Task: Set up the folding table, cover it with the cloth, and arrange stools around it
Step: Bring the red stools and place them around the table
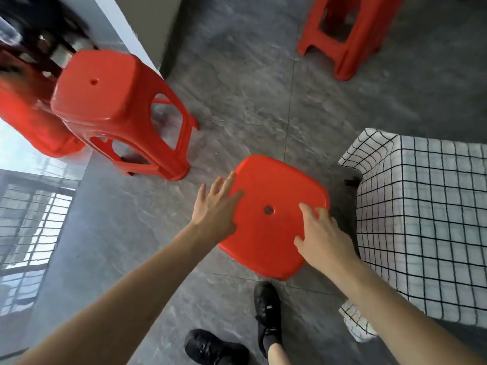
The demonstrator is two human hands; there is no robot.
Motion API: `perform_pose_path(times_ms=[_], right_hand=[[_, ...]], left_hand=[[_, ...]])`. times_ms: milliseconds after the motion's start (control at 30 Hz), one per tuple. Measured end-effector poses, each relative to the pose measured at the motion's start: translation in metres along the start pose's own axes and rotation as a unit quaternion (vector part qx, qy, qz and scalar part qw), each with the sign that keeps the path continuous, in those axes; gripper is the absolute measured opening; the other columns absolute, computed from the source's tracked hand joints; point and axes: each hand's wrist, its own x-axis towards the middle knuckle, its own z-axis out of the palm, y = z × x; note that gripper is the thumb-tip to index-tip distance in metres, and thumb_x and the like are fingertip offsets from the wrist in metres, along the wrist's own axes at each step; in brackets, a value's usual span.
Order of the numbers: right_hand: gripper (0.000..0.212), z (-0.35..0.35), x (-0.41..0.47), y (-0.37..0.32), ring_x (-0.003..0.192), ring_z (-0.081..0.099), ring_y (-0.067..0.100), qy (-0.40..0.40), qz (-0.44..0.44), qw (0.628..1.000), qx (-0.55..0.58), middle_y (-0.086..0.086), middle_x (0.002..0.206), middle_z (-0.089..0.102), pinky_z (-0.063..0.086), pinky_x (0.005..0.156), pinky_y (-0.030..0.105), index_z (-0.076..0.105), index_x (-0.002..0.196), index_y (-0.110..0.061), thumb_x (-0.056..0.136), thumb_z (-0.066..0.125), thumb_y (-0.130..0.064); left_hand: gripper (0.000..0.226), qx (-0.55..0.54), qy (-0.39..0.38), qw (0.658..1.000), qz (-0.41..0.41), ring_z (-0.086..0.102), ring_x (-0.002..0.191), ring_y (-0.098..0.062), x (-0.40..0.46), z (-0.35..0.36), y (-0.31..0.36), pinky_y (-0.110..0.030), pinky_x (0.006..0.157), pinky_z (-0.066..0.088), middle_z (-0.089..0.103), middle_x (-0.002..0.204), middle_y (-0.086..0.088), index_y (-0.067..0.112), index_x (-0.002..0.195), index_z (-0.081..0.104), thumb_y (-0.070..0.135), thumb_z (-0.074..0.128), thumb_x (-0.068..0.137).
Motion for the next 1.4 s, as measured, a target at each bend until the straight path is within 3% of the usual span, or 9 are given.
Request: perform_pose_path(times_ms=[233, 400, 533, 700, 833, 1000, 1100, 1233, 1400], right_hand=[[0.061, -0.195, -0.066, -0.083, 0.134, 0.038, 0.02, 0.132, -0.191, 0.972, -0.038, -0.007, 0.15, 0.033, 0.043, 0.101, 0.038, 0.024, 0.148, -0.026, 0.094, 0.051, -0.037], [0.063, -0.307, -0.135, -0.167, 0.14, 0.033, 0.016, 0.238, -0.294, 0.926, -0.004, -0.003, 0.156, 0.031, 0.032, 0.111, 0.034, 0.033, 0.149, -0.022, 0.092, 0.058, -0.031], [0.069, -0.348, -0.203, -0.219, 0.145, 0.02, 0.006, 0.261, -0.37, 0.89, 0.06, -0.008, 0.159, 0.023, 0.02, 0.117, 0.026, 0.024, 0.153, -0.026, 0.093, 0.057, -0.036], [0.073, -0.354, -0.277, -0.262, 0.145, 0.004, -0.004, 0.247, -0.448, 0.85, 0.122, -0.018, 0.16, 0.008, 0.009, 0.12, 0.026, 0.012, 0.154, -0.035, 0.093, 0.05, -0.046], [0.073, -0.339, -0.305, -0.303, 0.148, 0.003, 0.006, 0.252, -0.473, 0.842, 0.061, -0.013, 0.162, 0.006, 0.012, 0.121, 0.041, 0.009, 0.155, -0.033, 0.094, 0.045, -0.05], [0.069, -0.309, -0.328, -0.353, 0.149, -0.001, 0.01, 0.247, -0.495, 0.833, 0.005, -0.011, 0.163, 0.0, 0.01, 0.12, 0.049, 0.004, 0.154, -0.037, 0.096, 0.036, -0.056], [0.07, -0.283, -0.339, -0.383, 0.149, 0.003, 0.013, 0.234, -0.522, 0.82, -0.015, -0.01, 0.163, 0.004, 0.015, 0.119, 0.051, 0.007, 0.154, -0.037, 0.093, 0.034, -0.058], [0.073, -0.244, -0.35, -0.413, 0.149, 0.002, 0.014, 0.21, -0.536, 0.816, -0.059, -0.008, 0.163, 0.001, 0.009, 0.12, 0.045, 0.008, 0.155, -0.031, 0.096, 0.048, -0.047], [0.073, -0.215, -0.361, -0.456, 0.149, 0.005, 0.016, 0.203, -0.566, 0.793, -0.094, -0.004, 0.163, 0.003, 0.014, 0.119, 0.049, 0.006, 0.154, -0.031, 0.095, 0.042, -0.054]], left_hand=[[0.078, 0.012, 0.193, 0.979, -0.057, 0.012, 0.15, -0.027, -0.097, -0.195, -0.071, -0.052, 0.116, 0.015, 0.008, 0.164, -0.004, 0.033, 0.149, 0.033, 0.043, 0.069, 0.081], [0.066, -0.036, 0.333, 0.933, -0.132, 0.013, 0.149, -0.029, -0.206, -0.312, -0.095, -0.056, 0.116, 0.016, 0.016, 0.162, -0.006, 0.029, 0.142, 0.045, 0.045, 0.063, 0.081], [0.078, -0.198, 0.372, 0.891, -0.172, -0.017, 0.149, -0.018, -0.288, -0.341, -0.099, -0.048, 0.121, 0.003, -0.015, 0.162, 0.01, 0.047, 0.15, 0.018, 0.066, 0.029, 0.075], [0.072, -0.197, 0.436, 0.848, -0.23, -0.031, 0.143, -0.01, -0.364, -0.337, -0.114, -0.043, 0.118, -0.013, -0.028, 0.157, 0.018, 0.047, 0.152, 0.008, 0.069, 0.019, 0.084], [0.07, -0.171, 0.416, 0.847, -0.283, -0.033, 0.142, -0.011, -0.413, -0.326, -0.128, -0.048, 0.117, -0.017, -0.031, 0.155, 0.017, 0.046, 0.152, 0.002, 0.07, 0.005, 0.086], [0.069, -0.146, 0.394, 0.848, -0.322, -0.036, 0.141, -0.012, -0.461, -0.303, -0.152, -0.049, 0.116, -0.018, -0.035, 0.155, 0.013, 0.045, 0.151, -0.012, 0.069, 0.006, 0.089], [0.068, -0.113, 0.394, 0.844, -0.346, -0.033, 0.143, -0.016, -0.489, -0.285, -0.171, -0.053, 0.117, -0.013, -0.032, 0.157, 0.007, 0.041, 0.152, -0.011, 0.066, 0.01, 0.093], [0.067, -0.138, 0.379, 0.842, -0.359, -0.035, 0.141, -0.014, -0.524, -0.259, -0.195, -0.053, 0.115, -0.019, -0.036, 0.155, 0.011, 0.044, 0.152, -0.01, 0.069, -0.003, 0.089], [0.07, -0.15, 0.361, 0.824, -0.411, -0.035, 0.141, -0.012, -0.558, -0.223, -0.22, -0.052, 0.113, -0.022, -0.032, 0.156, 0.013, 0.047, 0.151, -0.009, 0.07, -0.011, 0.085]])
